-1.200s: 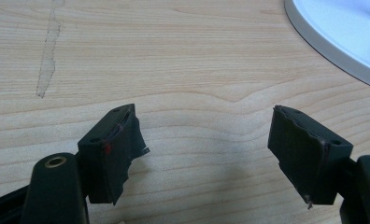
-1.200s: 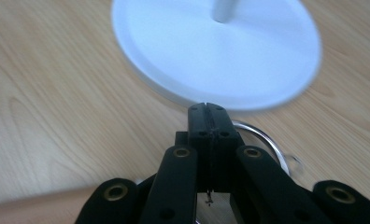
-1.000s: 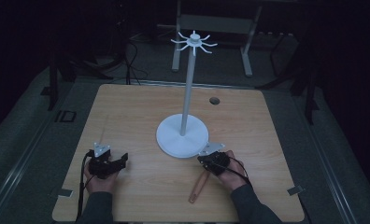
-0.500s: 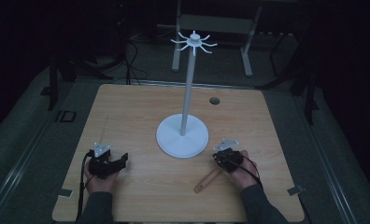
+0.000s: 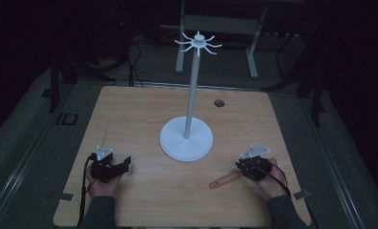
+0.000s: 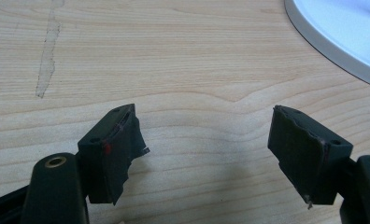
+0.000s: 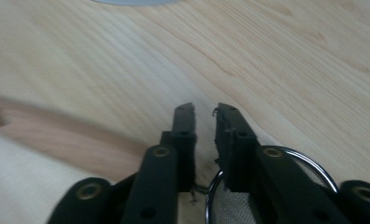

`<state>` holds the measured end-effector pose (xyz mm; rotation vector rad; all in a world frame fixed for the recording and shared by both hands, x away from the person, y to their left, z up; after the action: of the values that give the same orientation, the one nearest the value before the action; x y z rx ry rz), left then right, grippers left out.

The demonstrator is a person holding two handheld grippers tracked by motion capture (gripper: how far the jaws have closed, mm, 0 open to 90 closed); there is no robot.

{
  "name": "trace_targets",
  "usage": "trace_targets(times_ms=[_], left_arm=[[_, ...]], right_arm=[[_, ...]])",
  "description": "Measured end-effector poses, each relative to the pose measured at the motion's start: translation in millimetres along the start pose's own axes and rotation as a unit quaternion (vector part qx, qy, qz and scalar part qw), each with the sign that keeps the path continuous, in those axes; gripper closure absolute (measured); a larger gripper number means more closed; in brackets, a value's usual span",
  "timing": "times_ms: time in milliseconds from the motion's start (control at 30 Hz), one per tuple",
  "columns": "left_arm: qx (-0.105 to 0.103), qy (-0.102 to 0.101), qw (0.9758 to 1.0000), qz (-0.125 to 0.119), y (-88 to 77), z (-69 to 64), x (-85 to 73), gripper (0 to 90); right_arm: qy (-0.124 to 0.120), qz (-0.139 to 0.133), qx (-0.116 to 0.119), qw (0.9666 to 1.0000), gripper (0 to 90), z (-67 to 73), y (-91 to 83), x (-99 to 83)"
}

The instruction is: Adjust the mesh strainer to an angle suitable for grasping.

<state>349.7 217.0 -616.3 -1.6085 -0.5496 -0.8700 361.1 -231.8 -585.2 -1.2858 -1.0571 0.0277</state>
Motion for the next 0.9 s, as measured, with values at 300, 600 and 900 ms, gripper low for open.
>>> trace_targets(times_ms=[300, 600, 900], left_arm=[[0.000, 0.001, 1.0000, 0.000, -0.1, 0.0, 0.0, 25.0], [0.000, 0.001, 1.0000, 0.000, -0.1, 0.0, -0.1, 25.0], [0.000, 0.001, 1.0000, 0.000, 0.0, 0.0, 0.0, 25.0]], right_arm=[[-0.077, 0.034, 0.079, 0.9933, 46.4, 18.1, -8.9, -3.2], [-0.126, 0.082, 0.101, 0.9835, 41.2, 27.3, 3.7, -9.2], [-0.134, 0.108, 0.082, 0.9817, 63.6, 28.3, 3.7, 1.7]])
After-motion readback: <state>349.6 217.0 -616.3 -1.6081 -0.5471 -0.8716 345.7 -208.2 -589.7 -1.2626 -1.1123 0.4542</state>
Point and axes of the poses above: each handheld gripper's, and its own axes: y roughly forward along the jaws, x roughly out of its top, z roughly to its left, the point moved 8 cm from there along y, roughly forward along the jaws, and after that the axes turned 5 degrees about y, right-handed, at the moved point
